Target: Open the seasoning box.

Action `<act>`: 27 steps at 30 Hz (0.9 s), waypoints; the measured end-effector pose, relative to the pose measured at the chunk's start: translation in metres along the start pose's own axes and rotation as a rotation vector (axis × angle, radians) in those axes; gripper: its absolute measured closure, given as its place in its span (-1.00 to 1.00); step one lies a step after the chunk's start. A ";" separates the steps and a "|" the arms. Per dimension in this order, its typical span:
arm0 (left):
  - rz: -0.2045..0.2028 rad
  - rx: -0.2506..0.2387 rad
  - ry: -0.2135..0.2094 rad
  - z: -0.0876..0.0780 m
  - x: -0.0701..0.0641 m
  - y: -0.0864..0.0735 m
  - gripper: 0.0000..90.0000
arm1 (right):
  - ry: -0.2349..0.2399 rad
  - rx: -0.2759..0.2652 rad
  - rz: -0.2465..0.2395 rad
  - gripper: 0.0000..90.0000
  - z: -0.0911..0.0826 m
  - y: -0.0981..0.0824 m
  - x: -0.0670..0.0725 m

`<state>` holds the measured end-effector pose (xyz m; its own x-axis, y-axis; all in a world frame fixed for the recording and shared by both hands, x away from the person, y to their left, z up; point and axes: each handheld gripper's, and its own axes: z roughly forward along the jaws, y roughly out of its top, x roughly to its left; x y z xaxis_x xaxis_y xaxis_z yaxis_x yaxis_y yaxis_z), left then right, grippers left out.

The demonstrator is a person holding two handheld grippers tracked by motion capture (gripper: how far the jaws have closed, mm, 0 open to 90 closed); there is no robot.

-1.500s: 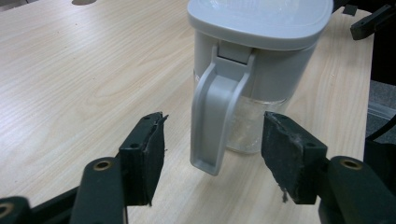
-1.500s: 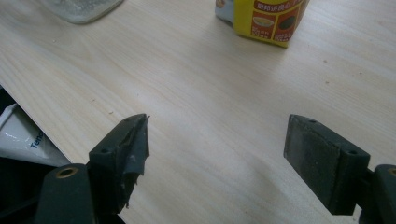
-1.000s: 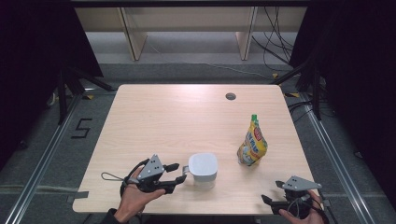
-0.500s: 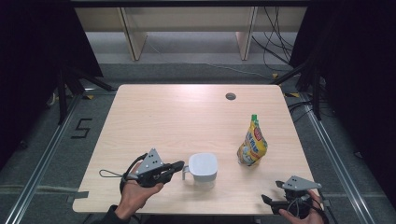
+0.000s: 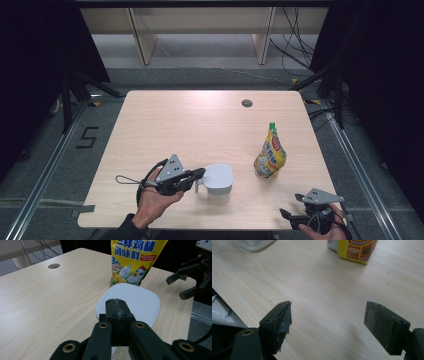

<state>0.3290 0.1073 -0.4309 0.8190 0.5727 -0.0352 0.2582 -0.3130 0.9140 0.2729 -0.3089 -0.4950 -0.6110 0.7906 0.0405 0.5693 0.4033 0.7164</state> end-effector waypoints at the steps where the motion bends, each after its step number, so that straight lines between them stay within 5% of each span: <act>1: 0.006 0.004 -0.002 0.001 0.000 -0.001 0.98 | 0.003 0.006 0.011 -0.49 -0.001 0.000 0.001; 11: 0.022 0.010 0.021 0.003 -0.001 -0.004 0.97 | 0.004 -0.005 -0.029 -0.49 0.000 0.001 0.000; 17: 0.002 0.002 0.024 0.003 -0.001 -0.006 0.98 | 0.030 -0.032 0.007 -0.54 -0.001 0.003 0.007; 19: 0.002 0.001 0.022 0.003 -0.001 -0.006 0.98 | 0.039 -0.045 -0.027 -0.54 -0.001 0.004 0.006; 24: 0.018 -0.002 0.023 0.002 0.000 -0.006 0.98 | 0.069 -0.058 -0.024 -0.40 -0.001 0.009 0.013; 27: 0.015 -0.009 0.018 0.002 0.000 -0.007 0.98 | 0.079 -0.081 -0.079 -0.22 0.001 0.015 0.016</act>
<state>0.3284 0.1080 -0.4383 0.8132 0.5819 -0.0144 0.2416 -0.3150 0.9178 0.2719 -0.2902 -0.4844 -0.6957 0.7175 0.0340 0.4732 0.4221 0.7733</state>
